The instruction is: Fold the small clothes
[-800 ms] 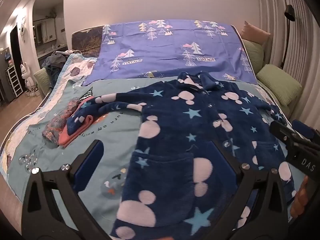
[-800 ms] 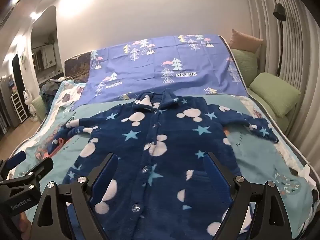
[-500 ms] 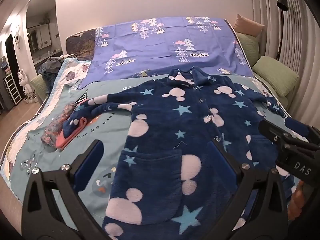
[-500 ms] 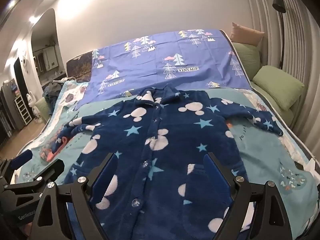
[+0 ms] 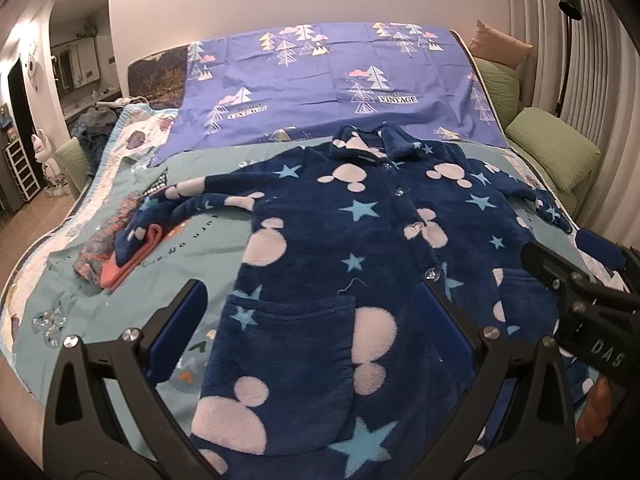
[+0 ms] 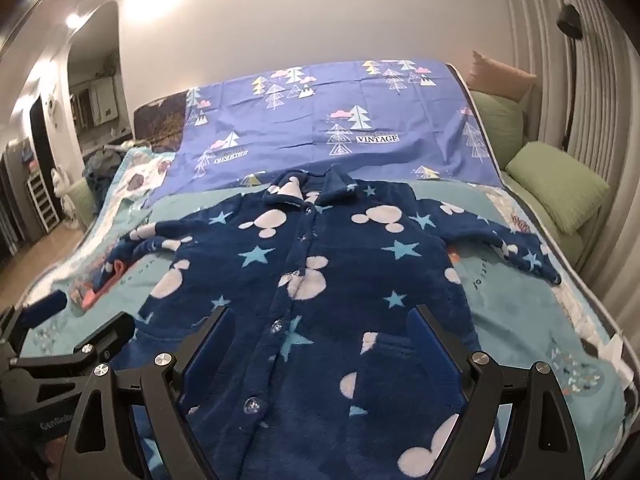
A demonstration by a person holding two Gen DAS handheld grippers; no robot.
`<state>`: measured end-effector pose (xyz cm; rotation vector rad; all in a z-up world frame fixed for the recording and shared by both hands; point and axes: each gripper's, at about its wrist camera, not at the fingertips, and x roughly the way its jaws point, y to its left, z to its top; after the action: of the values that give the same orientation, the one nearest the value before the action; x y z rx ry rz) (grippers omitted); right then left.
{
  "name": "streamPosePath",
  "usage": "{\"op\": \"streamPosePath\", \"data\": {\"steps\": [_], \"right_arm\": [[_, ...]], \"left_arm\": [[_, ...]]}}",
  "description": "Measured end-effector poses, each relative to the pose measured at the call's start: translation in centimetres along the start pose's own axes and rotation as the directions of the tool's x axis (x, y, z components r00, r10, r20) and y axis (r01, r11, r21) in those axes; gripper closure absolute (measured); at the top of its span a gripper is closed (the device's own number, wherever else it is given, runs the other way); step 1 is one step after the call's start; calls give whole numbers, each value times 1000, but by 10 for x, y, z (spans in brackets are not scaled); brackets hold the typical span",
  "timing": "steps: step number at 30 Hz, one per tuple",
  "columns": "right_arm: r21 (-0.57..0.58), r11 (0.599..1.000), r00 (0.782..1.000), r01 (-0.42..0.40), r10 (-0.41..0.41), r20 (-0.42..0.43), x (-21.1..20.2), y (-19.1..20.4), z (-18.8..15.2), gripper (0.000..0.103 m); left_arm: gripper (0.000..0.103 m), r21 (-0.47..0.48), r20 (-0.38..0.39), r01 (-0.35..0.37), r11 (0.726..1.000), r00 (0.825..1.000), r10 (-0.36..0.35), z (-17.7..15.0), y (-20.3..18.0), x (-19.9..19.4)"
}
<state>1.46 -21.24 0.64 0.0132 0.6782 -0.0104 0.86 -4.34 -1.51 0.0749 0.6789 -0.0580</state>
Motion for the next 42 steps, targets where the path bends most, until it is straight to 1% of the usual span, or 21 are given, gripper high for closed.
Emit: {"op": "streamPosePath", "data": {"steps": [3, 8, 12, 14, 18, 23, 27, 30, 32, 42], "right_arm": [[-17, 1000, 1000, 4, -4, 14, -1, 5, -1, 13], [7, 1000, 998, -7, 6, 58, -5, 5, -2, 13], [-5, 1000, 998, 26, -25, 64, -4, 11, -2, 13], [-11, 1000, 998, 28, -27, 58, -3, 14, -3, 13], [14, 1000, 999, 28, -28, 43, 0, 14, -5, 13], [33, 999, 998, 40, -41, 44, 0, 12, -6, 13], [37, 999, 1000, 24, -24, 14, 0, 13, -5, 11], [54, 998, 999, 45, -45, -5, 2, 12, -6, 11], [62, 997, 999, 45, -44, -14, 3, 11, -7, 11], [74, 995, 998, 64, -64, -6, -2, 11, -8, 11]], "left_arm": [[1, 3, 1, 1, 1000, 1000, -1, 0, -1, 1], [1, -1, -3, 15, 1000, 1000, -15, -3, 3, 3], [1, -2, -14, 18, 1000, 1000, -18, -5, 7, 7], [1, -4, -16, 16, 1000, 1000, -17, -7, 9, 8], [1, -5, -19, 9, 1000, 1000, -9, -9, 13, 10], [1, -6, -18, 10, 1000, 1000, -10, -10, 14, 11], [1, -9, -23, 20, 1000, 1000, -20, -12, 17, 13], [1, -11, -28, 26, 1000, 999, -26, -14, 19, 14], [1, -13, -30, 28, 1000, 999, -29, -15, 20, 15], [1, -13, -28, 38, 999, 999, -38, -18, 22, 16]]}}
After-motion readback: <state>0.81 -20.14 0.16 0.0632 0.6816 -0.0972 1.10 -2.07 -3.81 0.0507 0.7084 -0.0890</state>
